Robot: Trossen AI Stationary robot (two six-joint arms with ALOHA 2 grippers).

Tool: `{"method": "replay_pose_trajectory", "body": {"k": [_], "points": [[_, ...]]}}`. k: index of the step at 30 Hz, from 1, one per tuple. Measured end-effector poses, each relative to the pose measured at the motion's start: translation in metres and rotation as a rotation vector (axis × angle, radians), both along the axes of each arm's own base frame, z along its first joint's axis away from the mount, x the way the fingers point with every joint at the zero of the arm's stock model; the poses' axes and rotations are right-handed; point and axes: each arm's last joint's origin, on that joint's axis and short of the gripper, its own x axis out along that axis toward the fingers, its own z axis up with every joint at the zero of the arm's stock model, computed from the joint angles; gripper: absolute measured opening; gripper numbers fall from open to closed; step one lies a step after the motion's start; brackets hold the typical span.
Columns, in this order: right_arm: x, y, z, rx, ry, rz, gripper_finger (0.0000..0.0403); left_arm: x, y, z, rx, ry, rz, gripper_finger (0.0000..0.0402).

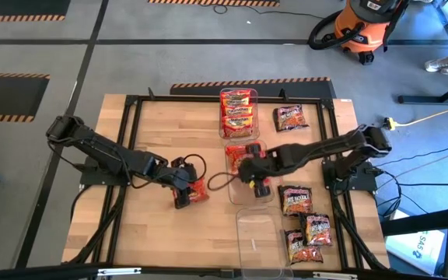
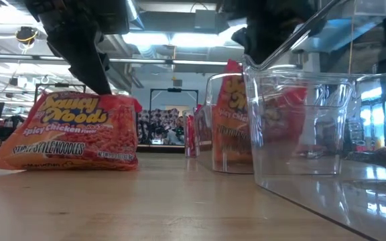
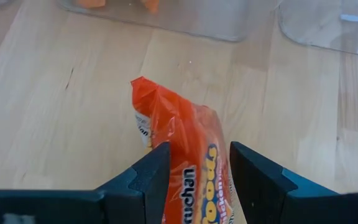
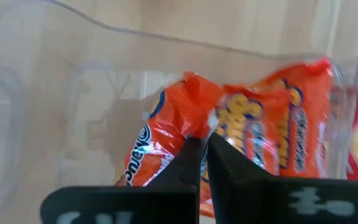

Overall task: Sort Maruchan noodles
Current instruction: Adjust the orange noodle packs in the bin

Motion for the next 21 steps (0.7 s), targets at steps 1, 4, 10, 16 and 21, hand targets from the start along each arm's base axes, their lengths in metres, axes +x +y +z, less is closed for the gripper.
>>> {"method": "replay_pose_trajectory", "body": {"k": [1, 4, 10, 16, 21], "points": [[0.0, -0.005, -0.001, 0.002, 0.009, -0.009, 0.0, 0.0, 0.0, 0.0, -0.001, -0.003, 0.001, 0.0158], [0.001, -0.014, -0.009, 0.063, 0.026, 0.028, 0.0, 0.001, 0.0, 0.001, -0.004, -0.013, 0.001, 0.0158], [0.002, -0.015, -0.014, 0.132, 0.025, 0.14, 0.0, 0.001, 0.0, 0.001, -0.005, -0.017, 0.001, 0.0158], [0.008, -0.023, -0.016, 0.057, -0.003, 0.169, 0.0, 0.002, 0.001, 0.001, -0.005, -0.018, 0.008, 0.0158], [0.015, -0.034, -0.02, 0.064, -0.023, 0.152, 0.0001, 0.002, 0.001, 0.001, -0.006, -0.022, 0.007, 0.0158]]}}
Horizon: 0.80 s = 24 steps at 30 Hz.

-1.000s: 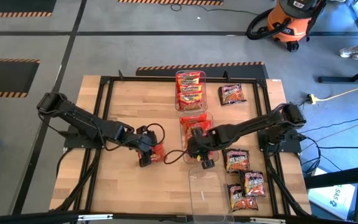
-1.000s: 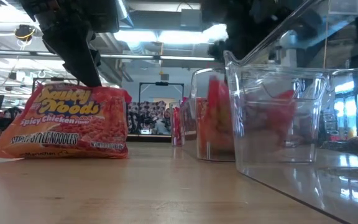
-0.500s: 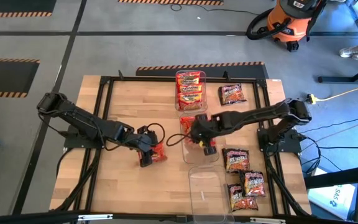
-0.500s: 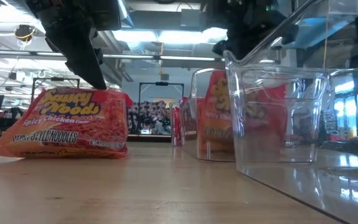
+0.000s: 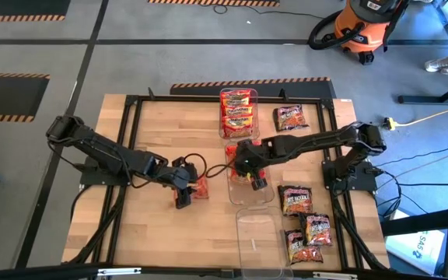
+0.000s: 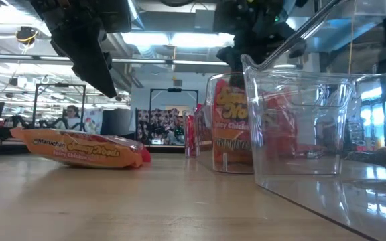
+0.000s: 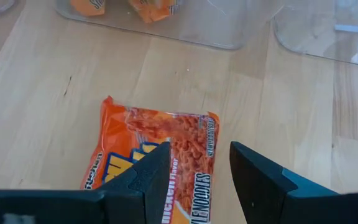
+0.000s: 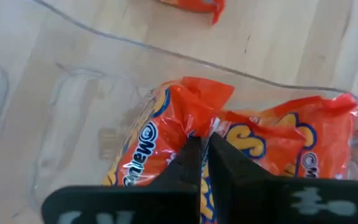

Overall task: Sort Maruchan noodles
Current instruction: Adjust the orange noodle packs in the bin

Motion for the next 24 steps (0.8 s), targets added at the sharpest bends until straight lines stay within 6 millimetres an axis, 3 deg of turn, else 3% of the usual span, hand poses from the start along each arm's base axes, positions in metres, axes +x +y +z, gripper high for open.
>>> {"method": "replay_pose_trajectory", "body": {"k": [6, 12, 15, 17, 21, 24], "points": [[0.004, -0.002, -0.004, 0.006, -0.007, -0.008, 0.0019, 0.001, 0.0, 0.001, -0.002, -0.008, 0.001, 0.0158], [0.009, -0.002, -0.016, -0.02, 0.029, -0.017, 0.0096, 0.001, 0.001, 0.001, 0.008, -0.011, -0.005, 0.0158], [0.008, -0.003, -0.013, -0.065, 0.043, -0.038, 0.0135, 0.002, 0.001, 0.001, 0.008, -0.018, -0.01, 0.0158], [0.006, 0.0, 0.002, -0.074, 0.073, -0.036, 0.0155, 0.002, 0.001, 0.001, 0.007, -0.021, -0.011, 0.0158], [-0.001, 0.008, 0.053, -0.062, 0.069, -0.075, 0.0186, 0.002, 0.001, 0.002, 0.004, -0.026, -0.011, 0.0158], [-0.007, 0.014, 0.076, -0.042, 0.032, -0.109, 0.0203, 0.002, 0.001, 0.002, -0.009, -0.028, 0.007, 0.0158]]}}
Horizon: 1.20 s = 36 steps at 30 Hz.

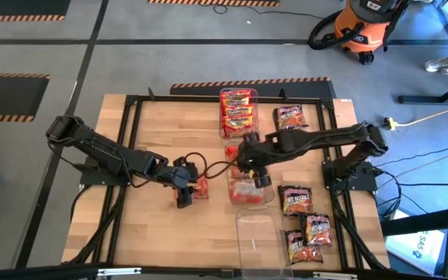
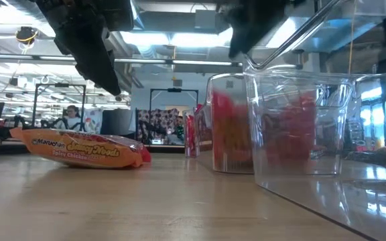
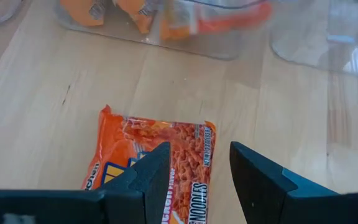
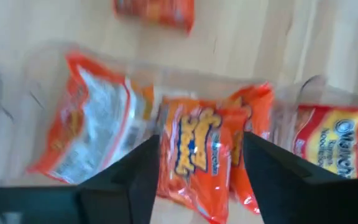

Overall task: Sort Maruchan noodles
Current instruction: Adjust the orange noodle packs in the bin

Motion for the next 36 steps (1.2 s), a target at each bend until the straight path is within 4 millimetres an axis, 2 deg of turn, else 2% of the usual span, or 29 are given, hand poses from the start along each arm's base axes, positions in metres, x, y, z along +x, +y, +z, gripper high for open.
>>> {"method": "replay_pose_trajectory", "body": {"k": [4, 9, 12, 15, 18, 21, 24, 30, 36], "points": [[0.001, 0.001, 0.014, 0.065, -0.116, -0.057, 0.0232, -0.001, -0.003, 0.0, -0.036, 0.0, 0.05, 0.0158], [0.006, 0.001, 0.005, 0.104, -0.107, -0.094, 0.0278, -0.007, -0.024, -0.003, -0.032, -0.001, 0.044, 0.0158], [0.002, 0.011, -0.005, 0.204, -0.054, -0.079, 0.029, -0.013, -0.04, -0.004, -0.004, -0.02, 0.038, 0.0158], [-0.003, 0.029, -0.018, 0.256, -0.006, -0.045, 0.0287, -0.017, -0.052, -0.002, 0.02, -0.063, 0.026, 0.0158], [-0.006, 0.04, -0.042, 0.258, 0.033, -0.044, 0.0275, -0.019, -0.057, -0.001, 0.048, -0.093, 0.019, 0.0158], [-0.009, 0.041, -0.065, 0.259, 0.042, -0.095, 0.0261, -0.019, -0.058, -0.001, 0.083, -0.109, 0.013, 0.0158], [-0.011, 0.041, -0.079, 0.297, 0.051, -0.109, 0.025, -0.018, -0.056, 0.0, 0.104, -0.115, 0.013, 0.0158], [-0.019, 0.043, -0.085, 0.373, 0.15, -0.141, 0.0241, -0.017, -0.055, 0.0, 0.107, -0.115, 0.015, 0.0158], [-0.019, 0.045, -0.089, 0.418, 0.177, -0.225, 0.0241, -0.017, -0.055, 0.0, 0.11, -0.117, 0.018, 0.0158]]}}
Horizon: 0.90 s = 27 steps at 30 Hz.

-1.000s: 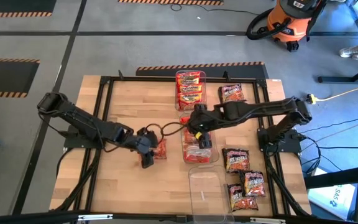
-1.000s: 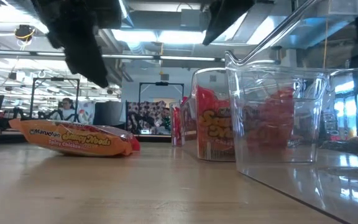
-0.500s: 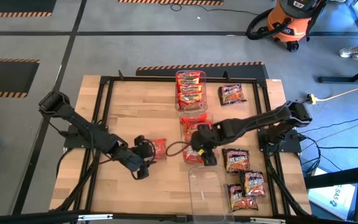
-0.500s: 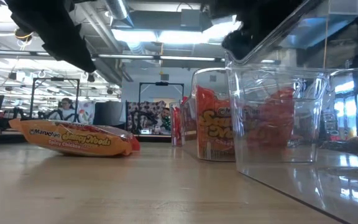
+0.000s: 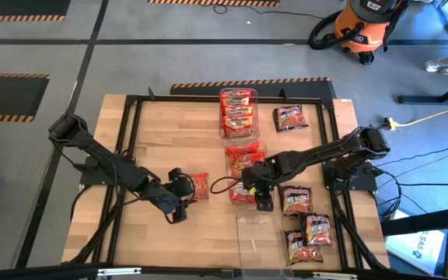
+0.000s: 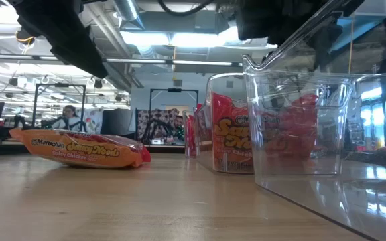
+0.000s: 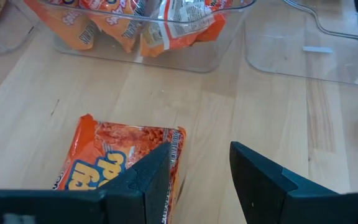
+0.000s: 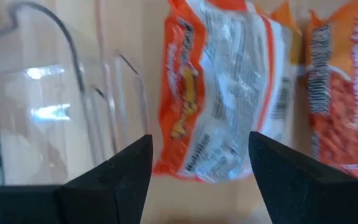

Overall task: Sort Maruchan noodles
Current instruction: Adjust the orange noodle packs in the bin

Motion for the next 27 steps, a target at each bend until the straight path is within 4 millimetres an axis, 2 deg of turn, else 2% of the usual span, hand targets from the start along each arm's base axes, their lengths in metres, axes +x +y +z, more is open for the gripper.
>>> {"method": "replay_pose_trajectory", "body": {"k": [7, 12, 15, 22, 25, 27], "points": [[0.006, 0.003, -0.017, 0.057, 0.094, -0.139, 0.0241, 0.0, 0.0, 0.0, 0.009, -0.001, -0.002, 0.0158], [0.008, 0.003, -0.031, 0.056, 0.161, -0.169, 0.0229, 0.0, 0.001, 0.0, 0.022, -0.002, 0.01, 0.0158], [0.007, 0.003, -0.035, 0.045, 0.19, -0.167, 0.0186, 0.0, 0.001, 0.0, 0.024, -0.002, 0.011, 0.0158], [0.009, 0.003, -0.034, 0.021, 0.168, -0.102, 0.0046, 0.0, 0.001, 0.0, 0.042, 0.0, -0.005, 0.0158], [0.013, 0.004, -0.022, 0.018, 0.137, -0.06, 0.0018, 0.0, 0.001, 0.0, 0.043, 0.0, -0.005, 0.0158], [0.014, 0.004, -0.012, 0.01, 0.127, -0.029, 0.002, 0.0, 0.002, 0.0, 0.043, 0.0, -0.005, 0.0158]]}}
